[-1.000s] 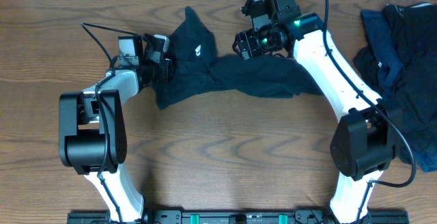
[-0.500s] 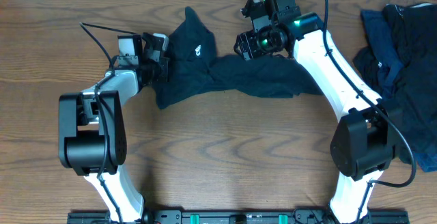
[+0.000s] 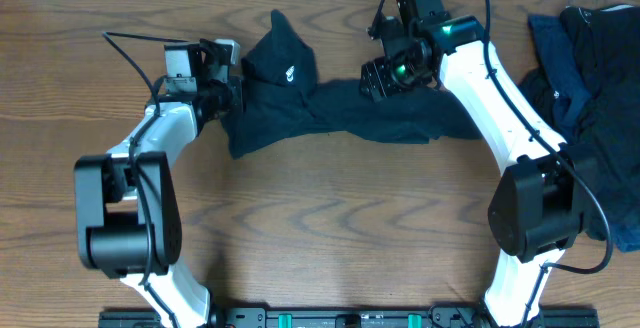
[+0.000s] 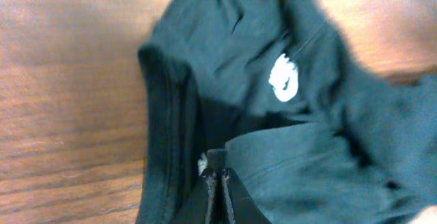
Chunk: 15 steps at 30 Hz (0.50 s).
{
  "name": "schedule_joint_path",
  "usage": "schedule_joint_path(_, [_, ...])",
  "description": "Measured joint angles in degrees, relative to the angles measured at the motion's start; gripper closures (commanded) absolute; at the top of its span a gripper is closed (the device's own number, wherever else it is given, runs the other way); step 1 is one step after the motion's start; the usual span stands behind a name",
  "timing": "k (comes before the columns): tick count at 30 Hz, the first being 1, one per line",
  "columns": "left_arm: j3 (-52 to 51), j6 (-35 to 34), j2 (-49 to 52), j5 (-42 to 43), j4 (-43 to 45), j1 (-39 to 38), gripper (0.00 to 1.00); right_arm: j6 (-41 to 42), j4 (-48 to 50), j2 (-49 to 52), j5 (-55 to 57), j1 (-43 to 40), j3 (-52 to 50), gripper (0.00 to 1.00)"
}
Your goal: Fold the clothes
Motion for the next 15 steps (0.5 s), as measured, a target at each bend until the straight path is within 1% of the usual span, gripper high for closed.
schedule_joint_path(5, [0.0, -1.3, -10.2, 1.7, 0.8, 0.0, 0.94, -1.2, -6.8, 0.0, 0.2, -1.8, 0.0, 0.32])
schedule_joint_path(7, [0.0, -1.4, -15.6, 2.3, 1.0, 0.0, 0.94, -2.9, -9.4, 0.0, 0.5, -2.6, 0.0, 0.36])
schedule_joint_path(10, [0.0, -1.6, -20.5, 2.5, 1.1, 0.0, 0.94, -5.9, -12.9, 0.0, 0.7, -3.2, 0.0, 0.46])
schedule_joint_path(13, [0.0, -1.8, -22.4, 2.7, 1.2, 0.0, 0.94, -8.9, -16.5, 0.0, 0.8, -3.2, 0.0, 0.59])
schedule_joint_path(14, [0.0, -1.8, -22.4, 2.7, 1.2, 0.0, 0.94, -9.2, -17.6, 0.0, 0.8, -3.2, 0.0, 0.61])
schedule_joint_path(15, [0.0, -1.9, -22.3, 2.7, 1.0, 0.0, 0.94, -9.2, -18.4, 0.0, 0.8, -3.2, 0.0, 0.61])
